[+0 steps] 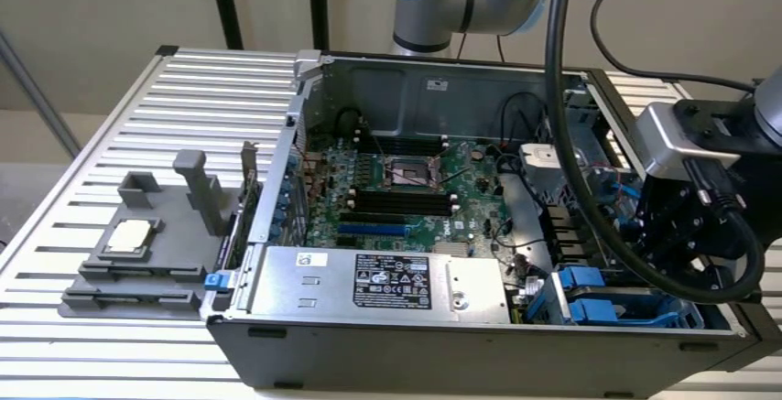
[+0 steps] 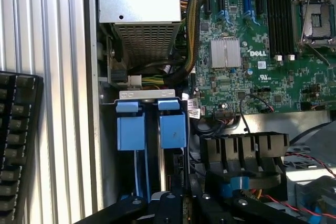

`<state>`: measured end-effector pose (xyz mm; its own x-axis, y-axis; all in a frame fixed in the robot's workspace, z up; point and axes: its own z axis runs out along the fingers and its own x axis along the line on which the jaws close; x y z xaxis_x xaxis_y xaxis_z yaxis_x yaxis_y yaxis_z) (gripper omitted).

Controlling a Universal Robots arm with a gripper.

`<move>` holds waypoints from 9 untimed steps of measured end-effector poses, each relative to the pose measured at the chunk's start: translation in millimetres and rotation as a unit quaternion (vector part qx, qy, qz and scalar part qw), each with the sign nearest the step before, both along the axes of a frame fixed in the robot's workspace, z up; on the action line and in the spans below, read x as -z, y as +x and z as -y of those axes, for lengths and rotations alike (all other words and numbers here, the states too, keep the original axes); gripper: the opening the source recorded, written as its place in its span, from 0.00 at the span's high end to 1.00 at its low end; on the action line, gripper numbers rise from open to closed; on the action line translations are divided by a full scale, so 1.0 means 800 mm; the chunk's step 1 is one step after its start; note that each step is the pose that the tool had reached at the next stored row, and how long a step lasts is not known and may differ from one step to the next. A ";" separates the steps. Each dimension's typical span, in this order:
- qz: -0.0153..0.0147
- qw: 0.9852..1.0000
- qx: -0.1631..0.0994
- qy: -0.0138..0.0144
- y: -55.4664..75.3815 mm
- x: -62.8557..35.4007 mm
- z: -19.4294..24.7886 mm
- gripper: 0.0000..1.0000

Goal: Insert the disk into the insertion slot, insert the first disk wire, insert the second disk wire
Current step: 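Insert the first disk wire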

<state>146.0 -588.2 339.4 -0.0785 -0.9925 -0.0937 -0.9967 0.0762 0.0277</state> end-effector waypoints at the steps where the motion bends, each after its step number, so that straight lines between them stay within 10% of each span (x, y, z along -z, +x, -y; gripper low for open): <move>1: 0.000 1.000 0.000 0.000 0.000 0.000 0.0000 0.84; 9: 0.000 1.000 0.000 0.000 0.000 0.003 0.0000 0.84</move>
<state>145.9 -588.1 337.4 -0.0785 -0.9925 -0.0937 -0.9967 0.0763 0.0271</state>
